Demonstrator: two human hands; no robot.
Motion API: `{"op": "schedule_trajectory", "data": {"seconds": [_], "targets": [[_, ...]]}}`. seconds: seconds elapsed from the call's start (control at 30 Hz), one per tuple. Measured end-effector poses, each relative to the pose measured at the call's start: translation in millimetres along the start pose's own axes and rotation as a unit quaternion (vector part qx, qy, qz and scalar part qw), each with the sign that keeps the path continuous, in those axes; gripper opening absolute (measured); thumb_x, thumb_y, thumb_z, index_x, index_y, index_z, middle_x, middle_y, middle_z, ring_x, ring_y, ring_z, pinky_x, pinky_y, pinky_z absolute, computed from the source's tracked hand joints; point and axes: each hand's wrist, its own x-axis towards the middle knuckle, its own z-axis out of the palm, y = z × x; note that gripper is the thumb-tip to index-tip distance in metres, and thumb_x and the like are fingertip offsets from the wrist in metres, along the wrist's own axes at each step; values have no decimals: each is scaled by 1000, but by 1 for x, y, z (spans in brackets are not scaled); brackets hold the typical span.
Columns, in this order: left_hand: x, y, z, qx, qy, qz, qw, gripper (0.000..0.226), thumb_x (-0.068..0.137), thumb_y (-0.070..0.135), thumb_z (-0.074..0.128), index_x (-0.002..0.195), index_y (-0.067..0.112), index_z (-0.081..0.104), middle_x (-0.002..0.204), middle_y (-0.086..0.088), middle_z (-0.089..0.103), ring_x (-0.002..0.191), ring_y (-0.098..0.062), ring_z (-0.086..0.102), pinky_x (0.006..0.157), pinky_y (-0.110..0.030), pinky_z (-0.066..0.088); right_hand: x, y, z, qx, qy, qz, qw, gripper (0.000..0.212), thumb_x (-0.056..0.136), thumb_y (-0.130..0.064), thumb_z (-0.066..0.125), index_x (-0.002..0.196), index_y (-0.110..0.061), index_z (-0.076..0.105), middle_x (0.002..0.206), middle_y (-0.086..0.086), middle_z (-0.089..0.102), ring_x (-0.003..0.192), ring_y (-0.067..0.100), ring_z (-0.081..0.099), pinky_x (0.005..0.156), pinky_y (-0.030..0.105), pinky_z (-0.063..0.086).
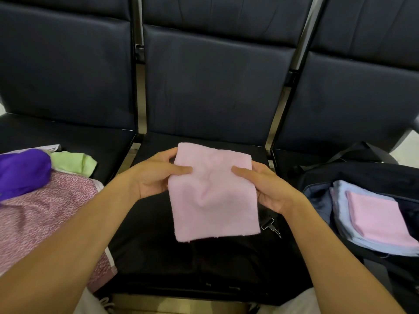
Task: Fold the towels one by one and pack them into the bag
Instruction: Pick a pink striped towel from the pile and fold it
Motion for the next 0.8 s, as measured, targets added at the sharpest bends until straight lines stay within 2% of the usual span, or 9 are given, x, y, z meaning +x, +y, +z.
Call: {"op": "schedule_trajectory", "data": {"seconds": [0.1, 0.17, 0.27, 0.33, 0.43, 0.53, 0.6, 0.67, 0.8], "targets": [[1, 2, -1, 0, 40, 75, 996, 28, 88, -2, 61, 102, 19, 73, 99, -5, 73, 90, -22, 70, 67, -32, 59, -3, -3, -5, -10, -1, -68, 998, 26, 98, -9, 55, 120, -18, 67, 116, 7, 72, 107, 27, 70, 83, 40, 61], [-1, 3, -3, 36, 31, 147, 988, 37, 92, -5, 53, 75, 18, 76, 76, -2, 71, 74, -15, 67, 60, -23, 55, -3, -4, -5, -32, 12, -118, 992, 25, 99, -3, 52, 107, -13, 73, 108, 10, 74, 102, 30, 70, 80, 41, 61], [-1, 0, -3, 81, -2, 221, 972, 37, 88, -15, 52, 70, 8, 75, 96, -5, 68, 91, -16, 66, 69, -23, 56, -3, -4, -5, -66, 29, -174, 982, 31, 96, 10, 49, 93, -9, 73, 90, 2, 75, 86, 20, 72, 67, 31, 59], [0, -1, -3, 101, 5, 238, 966, 49, 83, -21, 52, 57, 15, 72, 109, -3, 64, 105, -18, 62, 76, -29, 57, 0, 0, -7, -74, 35, -189, 979, 33, 93, 16, 45, 80, -2, 69, 88, 2, 72, 85, 21, 70, 61, 28, 56], [2, -2, -2, 119, 37, 252, 960, 35, 90, -9, 55, 89, 19, 75, 113, 3, 66, 106, -17, 64, 77, -31, 57, 6, 2, -10, -22, 70, -168, 983, 40, 95, 13, 44, 78, -12, 70, 103, -1, 71, 102, 26, 68, 68, 34, 59], [3, -2, -3, 97, 61, 265, 957, 38, 92, 2, 59, 123, 23, 61, 113, 2, 69, 108, -16, 65, 84, -35, 57, 8, 2, -10, -32, 90, -197, 976, 28, 99, 4, 51, 111, -15, 67, 106, -5, 72, 103, 19, 69, 75, 35, 61], [3, -1, -4, 108, 67, 275, 953, 36, 93, 11, 60, 126, 24, 59, 116, 6, 68, 110, -13, 63, 88, -35, 56, 7, 2, -9, -36, 87, -196, 976, 26, 101, -5, 51, 115, -18, 67, 107, -3, 73, 102, 18, 70, 76, 31, 60], [2, -1, -3, 149, 62, 285, 945, 34, 93, 18, 59, 126, 25, 61, 117, 9, 67, 111, -10, 63, 88, -31, 54, 6, 2, -8, -63, 98, -175, 978, 24, 102, -11, 48, 102, -19, 70, 93, -4, 75, 91, 17, 72, 70, 27, 58], [2, 0, -6, 232, 105, 312, 915, 27, 92, 12, 62, 109, 33, 66, 98, 22, 71, 97, -2, 67, 75, -16, 54, 6, 3, -4, -112, 126, -170, 971, 28, 102, -11, 49, 87, -16, 72, 80, -4, 74, 77, 14, 71, 65, 25, 57]]}}
